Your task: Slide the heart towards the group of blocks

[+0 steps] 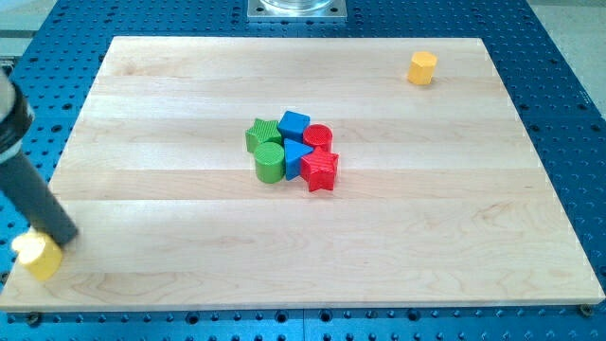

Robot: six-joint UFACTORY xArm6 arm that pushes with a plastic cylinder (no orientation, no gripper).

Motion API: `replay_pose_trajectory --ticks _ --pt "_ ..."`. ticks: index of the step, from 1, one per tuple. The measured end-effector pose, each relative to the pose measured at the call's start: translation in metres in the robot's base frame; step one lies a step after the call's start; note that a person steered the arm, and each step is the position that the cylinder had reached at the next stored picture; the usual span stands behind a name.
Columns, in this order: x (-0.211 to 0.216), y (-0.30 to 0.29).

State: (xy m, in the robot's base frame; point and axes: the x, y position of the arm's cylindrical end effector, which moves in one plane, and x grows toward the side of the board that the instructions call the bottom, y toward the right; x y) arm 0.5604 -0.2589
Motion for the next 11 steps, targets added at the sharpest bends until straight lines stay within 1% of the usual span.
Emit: replay_pose_trajectory --ticks 1,2,3,4,5,6,7,8,9,10,11 --pt "0.004 0.011" --pt "-0.023 -0.017" --pt "-0.024 -0.045" --pt "-0.02 -0.046" --pt "-0.003 -0.046" --pt "0.028 -0.046" --pt "0.056 -0.043" --pt "0.043 0.005" --pt "-0.003 0.058" --pt "0.033 0.043" --pt "0.021 0.029"
